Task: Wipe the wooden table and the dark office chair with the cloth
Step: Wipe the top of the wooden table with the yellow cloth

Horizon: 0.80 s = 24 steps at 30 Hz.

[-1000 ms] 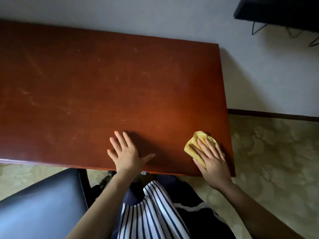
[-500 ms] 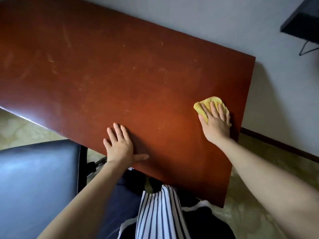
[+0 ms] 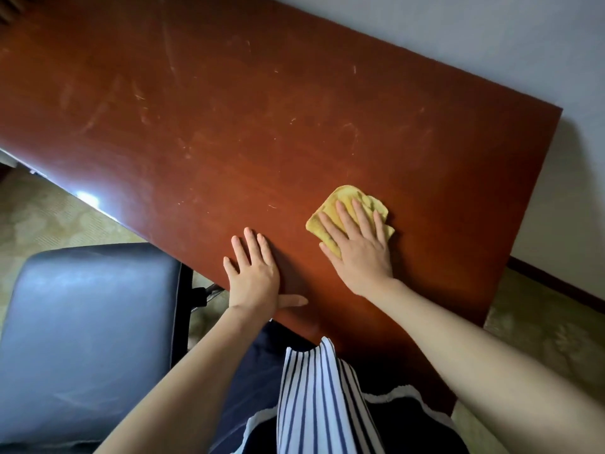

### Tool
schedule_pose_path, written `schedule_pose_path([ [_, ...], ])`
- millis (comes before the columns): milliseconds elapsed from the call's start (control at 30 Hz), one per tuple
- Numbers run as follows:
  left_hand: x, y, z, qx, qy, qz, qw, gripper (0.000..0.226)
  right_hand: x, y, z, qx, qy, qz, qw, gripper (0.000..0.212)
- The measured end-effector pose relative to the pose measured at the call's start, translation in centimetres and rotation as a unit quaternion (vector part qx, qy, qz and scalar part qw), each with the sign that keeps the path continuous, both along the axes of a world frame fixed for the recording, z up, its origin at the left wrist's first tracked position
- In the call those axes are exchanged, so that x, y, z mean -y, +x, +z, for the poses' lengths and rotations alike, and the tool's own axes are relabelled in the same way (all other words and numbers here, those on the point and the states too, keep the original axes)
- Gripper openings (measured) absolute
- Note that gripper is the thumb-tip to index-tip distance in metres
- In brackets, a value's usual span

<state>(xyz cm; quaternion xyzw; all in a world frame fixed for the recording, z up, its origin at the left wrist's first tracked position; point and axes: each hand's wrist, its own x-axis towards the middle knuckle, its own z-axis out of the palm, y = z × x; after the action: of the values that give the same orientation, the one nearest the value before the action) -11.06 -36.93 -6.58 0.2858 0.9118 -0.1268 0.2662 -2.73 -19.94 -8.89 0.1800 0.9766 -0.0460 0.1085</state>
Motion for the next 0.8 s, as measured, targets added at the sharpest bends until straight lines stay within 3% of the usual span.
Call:
schedule_pose_path([
  [333, 0.4, 0.2, 0.7, -0.005, -0.006, -0.009, 1.0, 0.142, -2.3, 8.9, 0.3, -0.038, -0.051, 0.24, 0.969, 0.05],
  [433, 0.4, 0.3, 0.7, -0.01, -0.003, -0.011, 1.0, 0.142, -5.0, 9.9, 0.9, -0.031, -0.072, 0.212, 0.974, 0.049],
  [567, 0.3, 0.5, 0.5, -0.018, 0.005, -0.015, 1.0, 0.143, -7.9, 8.8, 1.5, -0.006, -0.067, 0.091, 0.994, 0.051],
  [800, 0.7, 0.3, 0.4, -0.013, 0.028, -0.012, 0.999, 0.143, -9.2, -0.7, 0.7, 0.018, -0.027, -0.018, 0.999, 0.054],
])
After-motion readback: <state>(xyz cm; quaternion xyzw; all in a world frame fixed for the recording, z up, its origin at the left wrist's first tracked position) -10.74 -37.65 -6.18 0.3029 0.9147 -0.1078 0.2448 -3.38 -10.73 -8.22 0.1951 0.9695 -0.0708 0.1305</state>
